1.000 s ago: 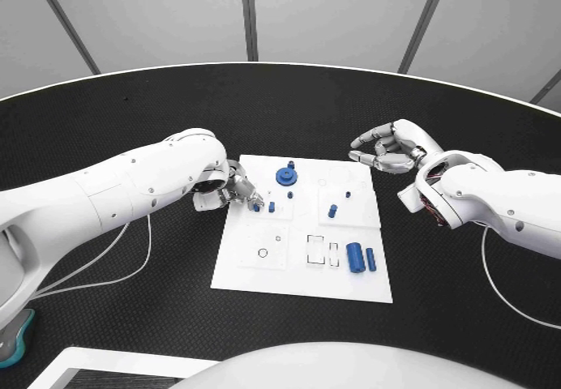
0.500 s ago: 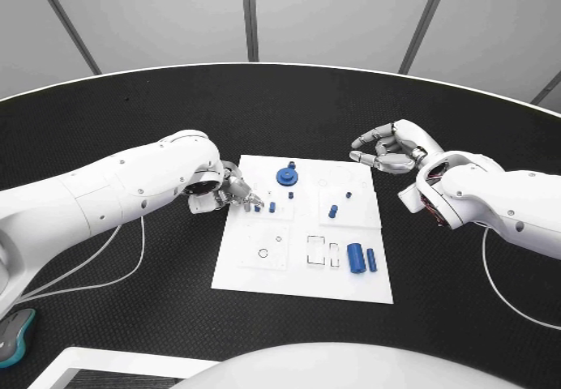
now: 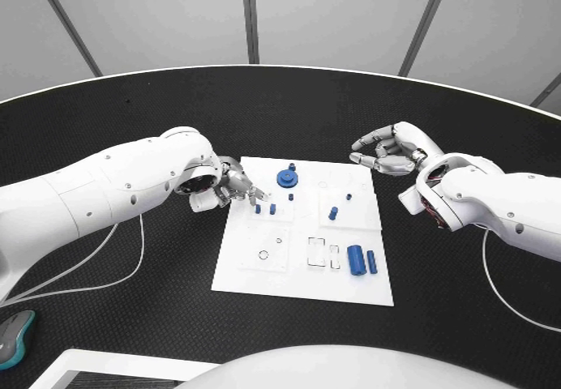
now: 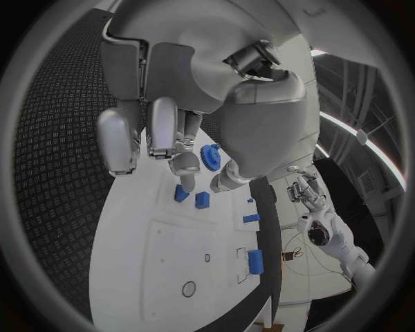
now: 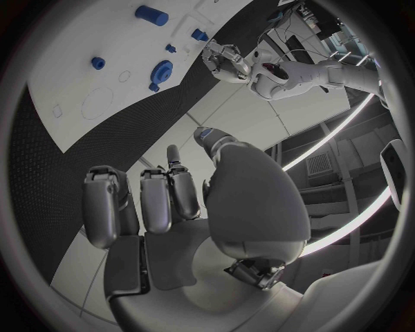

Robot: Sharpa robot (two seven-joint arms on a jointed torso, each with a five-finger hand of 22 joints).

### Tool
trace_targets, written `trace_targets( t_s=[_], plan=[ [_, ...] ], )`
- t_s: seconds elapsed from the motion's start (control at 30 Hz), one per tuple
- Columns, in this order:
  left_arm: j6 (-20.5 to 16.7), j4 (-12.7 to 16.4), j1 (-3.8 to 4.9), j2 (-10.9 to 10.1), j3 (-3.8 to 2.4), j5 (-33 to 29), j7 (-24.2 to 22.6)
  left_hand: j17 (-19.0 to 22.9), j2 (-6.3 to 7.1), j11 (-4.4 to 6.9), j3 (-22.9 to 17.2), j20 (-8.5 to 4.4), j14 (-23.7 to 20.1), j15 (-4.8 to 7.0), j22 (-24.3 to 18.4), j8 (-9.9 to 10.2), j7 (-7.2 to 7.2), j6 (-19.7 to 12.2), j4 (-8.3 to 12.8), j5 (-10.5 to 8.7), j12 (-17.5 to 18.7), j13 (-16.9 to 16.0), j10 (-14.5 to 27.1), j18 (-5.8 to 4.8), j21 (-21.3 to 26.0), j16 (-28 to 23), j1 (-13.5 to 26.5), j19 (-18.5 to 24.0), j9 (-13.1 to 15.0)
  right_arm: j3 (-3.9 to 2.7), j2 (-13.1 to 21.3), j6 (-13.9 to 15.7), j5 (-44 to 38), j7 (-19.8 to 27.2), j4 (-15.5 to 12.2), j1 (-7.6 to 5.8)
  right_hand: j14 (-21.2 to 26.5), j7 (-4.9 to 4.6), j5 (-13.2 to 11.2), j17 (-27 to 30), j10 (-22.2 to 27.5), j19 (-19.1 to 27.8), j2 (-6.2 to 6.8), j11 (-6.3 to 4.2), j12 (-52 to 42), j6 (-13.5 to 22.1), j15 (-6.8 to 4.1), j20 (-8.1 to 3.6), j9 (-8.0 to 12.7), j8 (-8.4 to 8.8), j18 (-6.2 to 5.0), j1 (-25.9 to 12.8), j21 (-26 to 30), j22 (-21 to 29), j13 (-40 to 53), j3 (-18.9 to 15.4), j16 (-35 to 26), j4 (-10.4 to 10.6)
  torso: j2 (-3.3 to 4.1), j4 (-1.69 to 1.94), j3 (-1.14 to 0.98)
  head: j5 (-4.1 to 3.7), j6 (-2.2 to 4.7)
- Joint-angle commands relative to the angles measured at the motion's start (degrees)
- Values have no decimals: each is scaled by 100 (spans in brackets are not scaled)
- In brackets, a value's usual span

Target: Assemble the parts on the task board

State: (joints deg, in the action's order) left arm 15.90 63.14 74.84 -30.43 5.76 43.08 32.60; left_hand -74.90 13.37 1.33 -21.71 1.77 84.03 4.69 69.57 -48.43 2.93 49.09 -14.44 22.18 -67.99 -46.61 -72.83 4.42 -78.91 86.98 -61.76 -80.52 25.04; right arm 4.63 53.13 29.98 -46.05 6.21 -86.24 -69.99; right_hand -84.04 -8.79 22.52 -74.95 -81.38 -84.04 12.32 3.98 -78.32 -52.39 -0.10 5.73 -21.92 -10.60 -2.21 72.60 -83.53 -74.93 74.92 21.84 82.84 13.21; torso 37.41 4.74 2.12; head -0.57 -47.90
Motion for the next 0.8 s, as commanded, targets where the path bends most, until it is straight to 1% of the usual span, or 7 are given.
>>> trace_targets(
  t_s=[0.03,0.4,0.43,0.57,0.6,0.63,0.8],
  plan=[
    [-128,50,22,-51,-43,-77,-143,-859,3,-23,29,-3,428,-19,-70,34,19,-100,-50,-19,125,205,136,19,61,11,-100,71,-21,0,1,1,0,1,4,0,-320,-5,35,-418,26,-29,0,-13,39,40,-46,-31,-6,-17,-33,-33,35,-279,515,11,-30,20,-3,0,-2,-1,6],
    [-679,333,110,-198,-86,37,-1121,-751,3,-116,78,60,389,-97,-387,96,126,-330,-69,0,405,700,507,85,274,-41,-483,243,-78,0,4,14,0,14,3,0,-319,-5,37,-413,34,-20,-2,-13,51,43,-46,-31,-6,-17,-37,-38,47,-261,505,10,-35,25,4,-11,-7,-29,78],
    [-863,400,113,-202,-86,168,-1445,3,-98,-305,-255,125,58,-252,-1452,276,338,-810,204,54,1092,1541,1485,298,1000,-419,-1147,903,-150,0,6,23,0,20,-1,0,-319,-5,37,-413,34,-20,-2,-13,51,43,-46,-31,-6,-17,-37,-38,47,-261,505,10,-35,25,9,-18,-5,-45,110],
    [-1546,536,112,-142,-85,701,-2406,1315,16,-564,-816,352,-803,-498,-2881,694,599,-1134,491,37,1565,1834,2249,565,2115,-1159,-1625,1902,-405,0,16,45,0,38,-13,0,-316,-5,38,-402,47,-5,-2,-14,67,42,-46,-31,-7,-18,-44,-35,65,-227,491,11,-43,23,19,-18,1,-105,174],
    [-1729,556,107,-121,-84,866,-2625,1411,32,-573,-905,374,-885,-519,-2933,768,611,-1165,548,21,1712,1939,2318,579,2172,-1213,-1684,1951,-450,0,19,51,0,43,-17,0,-316,-5,38,-402,47,-5,-2,-14,67,42,-46,-31,-7,-18,-44,-35,65,-227,491,11,-43,23,23,-16,1,-126,189],
    [-1861,570,102,-107,-84,1011,-2777,2011,95,-677,-1084,442,-1333,-578,-3106,920,703,-1185,707,9,2109,2212,2469,583,2358,-1606,-1810,2136,-544,0,21,54,0,45,-19,0,-314,-4,39,-392,57,-2,-2,-14,81,43,-46,-31,-7,-18,-45,-30,70,-221,480,13,-50,20,26,-18,1,-147,195],
    [-2301,582,77,-22,-75,1827,-3274,2216,155,-738,-1176,488,-1384,-641,-3105,1103,731,-1009,928,-6,2581,2606,2486,614,2355,-1648,-1778,2131,-681,0,25,76,0,57,-5,0,-307,-2,48,-371,322,20,-11,-19,450,49,-50,-34,-8,-22,-55,9,103,-172,179,38,-71,0,18,-15,-4,-163,228]
  ],
)
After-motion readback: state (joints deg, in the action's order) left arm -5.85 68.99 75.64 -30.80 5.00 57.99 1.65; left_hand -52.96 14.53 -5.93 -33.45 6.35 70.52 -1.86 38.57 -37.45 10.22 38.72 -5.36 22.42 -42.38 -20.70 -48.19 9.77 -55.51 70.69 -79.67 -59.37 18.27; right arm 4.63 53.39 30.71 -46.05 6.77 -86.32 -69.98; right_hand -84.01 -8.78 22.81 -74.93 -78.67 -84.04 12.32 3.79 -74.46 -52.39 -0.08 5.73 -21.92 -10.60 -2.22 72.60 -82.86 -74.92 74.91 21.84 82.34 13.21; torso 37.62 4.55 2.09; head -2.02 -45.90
